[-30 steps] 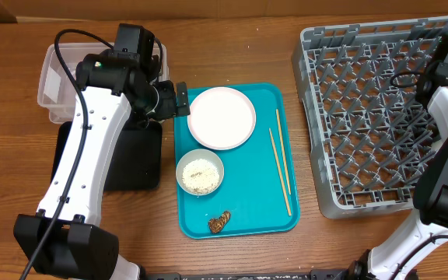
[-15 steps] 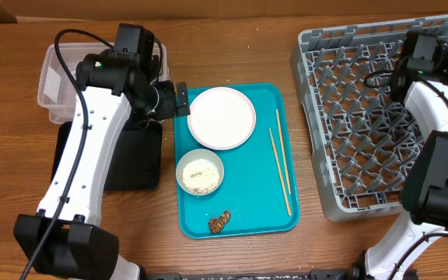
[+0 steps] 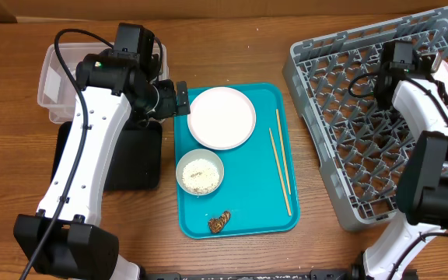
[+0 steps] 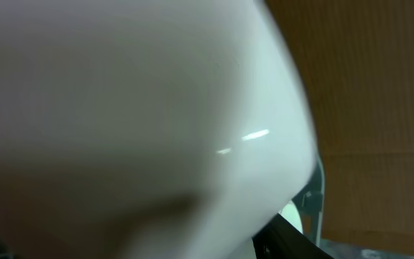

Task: Sort waste into correct bins and load items into the dishwasher
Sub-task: 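Withdraw right gripper from the dish rack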

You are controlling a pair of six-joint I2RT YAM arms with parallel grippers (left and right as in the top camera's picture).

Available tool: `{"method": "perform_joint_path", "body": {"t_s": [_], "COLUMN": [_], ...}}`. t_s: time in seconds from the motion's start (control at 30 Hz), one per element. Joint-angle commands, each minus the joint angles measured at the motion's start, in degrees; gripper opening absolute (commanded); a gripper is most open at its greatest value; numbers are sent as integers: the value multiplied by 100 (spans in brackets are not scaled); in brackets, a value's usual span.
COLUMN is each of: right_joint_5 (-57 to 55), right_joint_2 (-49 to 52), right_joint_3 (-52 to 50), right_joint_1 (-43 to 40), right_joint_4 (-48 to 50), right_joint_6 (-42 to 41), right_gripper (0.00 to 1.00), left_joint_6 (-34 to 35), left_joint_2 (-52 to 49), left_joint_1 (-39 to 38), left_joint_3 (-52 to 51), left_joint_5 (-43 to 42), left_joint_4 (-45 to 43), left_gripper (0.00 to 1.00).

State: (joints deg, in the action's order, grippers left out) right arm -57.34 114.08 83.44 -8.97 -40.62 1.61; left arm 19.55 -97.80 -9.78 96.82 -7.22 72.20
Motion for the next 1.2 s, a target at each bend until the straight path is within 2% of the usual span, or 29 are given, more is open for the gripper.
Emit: {"method": "perform_joint_path", "body": {"t_s": [0.0, 0.17, 0.33, 0.57, 0.7, 0.9, 0.97, 1.1, 1.17], "right_joint_5": [619, 1821, 3458, 5731, 5958, 5512, 5270, 5268, 5366], "right_joint_2": [-723, -1504, -2114, -2269, -2267, -2267, -2267, -2267, -2267], "right_joint_3": [-9, -9, -9, -11, -11, -24, -24, -175, -334], "right_joint_1": [-7, -2, -2, -4, -4, -9, -9, -7, -2], "right_joint_4": [-111, -813, -1875, -3082, -3624, -4175, -4275, -4555, -4614], "right_joint_6": [-168, -234, -828, -835, -855, -1255, -1451, -1541, -1537], "right_gripper": [48, 54, 55, 59, 59, 59, 55, 34, 30], "left_joint_6": [-26, -26, -26, -26, -26, -26, -26, -28, -28], "left_joint_2": [74, 74, 74, 74, 72, 74, 74, 74, 74], "left_joint_1": [-42, -39, -39, -39, -39, -42, -39, -39, -39], "left_joint_3": [83, 83, 83, 83, 83, 83, 83, 83, 83], "left_joint_5": [17, 17, 20, 20, 20, 20, 20, 20, 20], "left_joint_4": [2, 2, 59, 109, 105, 107, 107, 142, 144], "left_gripper": [100, 100, 100, 100, 100, 100, 100, 100, 100]}}
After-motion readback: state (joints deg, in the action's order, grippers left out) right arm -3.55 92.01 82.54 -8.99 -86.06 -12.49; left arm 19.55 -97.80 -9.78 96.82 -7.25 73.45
